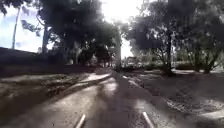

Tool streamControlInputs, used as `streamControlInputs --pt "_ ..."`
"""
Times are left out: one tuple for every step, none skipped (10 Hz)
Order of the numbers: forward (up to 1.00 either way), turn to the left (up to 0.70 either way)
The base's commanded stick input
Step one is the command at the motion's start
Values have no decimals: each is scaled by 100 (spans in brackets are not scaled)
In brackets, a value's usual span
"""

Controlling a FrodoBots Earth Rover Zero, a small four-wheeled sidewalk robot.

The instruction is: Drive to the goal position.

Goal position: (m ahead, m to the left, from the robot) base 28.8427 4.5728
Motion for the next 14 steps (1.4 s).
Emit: streamControlInputs --pt "100 0" --pt "100 0" --pt "100 0" --pt "100 0" --pt "100 0" --pt "100 0" --pt "88 0" --pt "68 0" --pt "0 0" --pt "0 0" --pt "0 0" --pt "0 0" --pt "0 0" --pt "0 0"
